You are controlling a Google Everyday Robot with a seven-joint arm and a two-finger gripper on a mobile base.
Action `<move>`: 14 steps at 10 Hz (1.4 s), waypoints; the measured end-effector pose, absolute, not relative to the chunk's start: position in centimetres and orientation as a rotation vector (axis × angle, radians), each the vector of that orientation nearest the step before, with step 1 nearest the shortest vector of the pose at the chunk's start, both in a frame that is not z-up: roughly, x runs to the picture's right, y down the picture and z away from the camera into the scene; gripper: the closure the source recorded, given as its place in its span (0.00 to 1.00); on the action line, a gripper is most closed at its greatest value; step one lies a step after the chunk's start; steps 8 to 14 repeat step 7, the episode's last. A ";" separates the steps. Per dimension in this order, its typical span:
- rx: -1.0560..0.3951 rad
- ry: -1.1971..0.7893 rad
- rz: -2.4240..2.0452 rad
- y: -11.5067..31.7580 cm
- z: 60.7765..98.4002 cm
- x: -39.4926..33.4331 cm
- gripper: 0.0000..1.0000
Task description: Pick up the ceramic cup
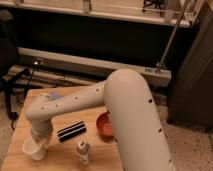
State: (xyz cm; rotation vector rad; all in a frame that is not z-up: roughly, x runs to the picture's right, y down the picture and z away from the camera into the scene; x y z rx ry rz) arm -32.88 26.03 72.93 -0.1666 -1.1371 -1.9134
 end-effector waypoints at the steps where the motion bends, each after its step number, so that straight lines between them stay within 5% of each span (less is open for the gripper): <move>1: -0.085 -1.161 -1.845 24.0 72.5 -32.4 0.89; 3: 0.013 -1.167 -1.767 20.9 71.6 -30.2 1.00; 7: 0.072 -1.108 -1.705 17.0 70.3 -24.0 1.00; 14: 0.072 -1.108 -1.705 17.0 70.3 -24.0 1.00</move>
